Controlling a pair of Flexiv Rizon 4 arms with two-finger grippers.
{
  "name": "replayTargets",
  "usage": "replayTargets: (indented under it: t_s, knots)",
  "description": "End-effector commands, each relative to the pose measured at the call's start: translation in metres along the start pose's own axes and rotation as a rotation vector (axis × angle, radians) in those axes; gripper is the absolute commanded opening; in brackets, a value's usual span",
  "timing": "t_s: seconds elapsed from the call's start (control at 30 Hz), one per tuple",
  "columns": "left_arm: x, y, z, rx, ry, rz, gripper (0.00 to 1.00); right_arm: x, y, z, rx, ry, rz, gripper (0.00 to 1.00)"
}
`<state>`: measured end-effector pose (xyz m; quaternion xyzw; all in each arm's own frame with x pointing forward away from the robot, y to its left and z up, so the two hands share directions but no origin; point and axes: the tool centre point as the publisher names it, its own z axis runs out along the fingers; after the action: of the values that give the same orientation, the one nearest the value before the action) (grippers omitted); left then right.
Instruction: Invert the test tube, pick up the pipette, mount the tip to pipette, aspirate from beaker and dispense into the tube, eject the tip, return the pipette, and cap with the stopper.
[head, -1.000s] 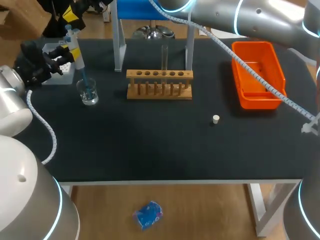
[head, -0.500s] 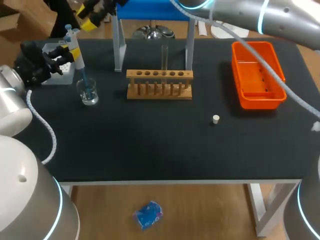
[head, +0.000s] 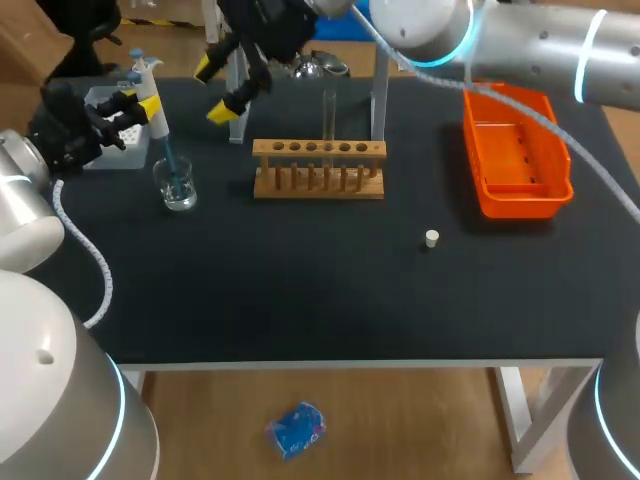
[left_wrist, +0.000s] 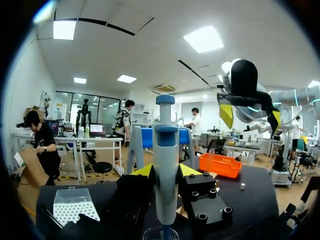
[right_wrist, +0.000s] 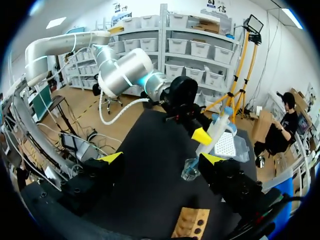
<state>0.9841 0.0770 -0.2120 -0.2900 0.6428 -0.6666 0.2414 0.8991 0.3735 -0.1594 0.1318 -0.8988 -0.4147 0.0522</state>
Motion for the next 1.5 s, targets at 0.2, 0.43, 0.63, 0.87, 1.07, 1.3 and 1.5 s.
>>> replayTargets:
  t_s: [0.2, 0.43, 0.63, 0.87, 1.07, 1.3, 1.5]
  knots:
    - [0.000, 0.000, 0.001, 0.002, 0.000, 0.000, 0.00, 0.039, -0.037, 0.006, -0.037, -0.160, 0.067, 1.00]
    - [0.000, 0.000, 0.001, 0.002, 0.000, 0.000, 0.00, 0.052, -0.059, 0.007, -0.049, -0.198, 0.104, 1.00]
    - [0.000, 0.000, 0.001, 0.002, 0.000, 0.000, 0.00, 0.056, -0.064, 0.003, -0.043, -0.230, 0.111, 1.00]
    - [0.000, 0.000, 0.001, 0.002, 0.000, 0.000, 0.00, 0.056, -0.064, 0.003, -0.043, -0.230, 0.111, 1.00]
    - [0.000, 0.000, 0.001, 0.002, 0.000, 0.000, 0.00, 0.056, -0.064, 0.003, -0.043, -0.230, 0.111, 1.00]
    - [0.000, 0.000, 0.001, 0.002, 0.000, 0.000, 0.00, 0.055, -0.066, 0.004, -0.028, -0.240, 0.119, 1.00]
    - [0.000, 0.000, 0.001, 0.002, 0.000, 0.000, 0.00, 0.062, -0.086, 0.005, 0.029, -0.310, 0.153, 1.00]
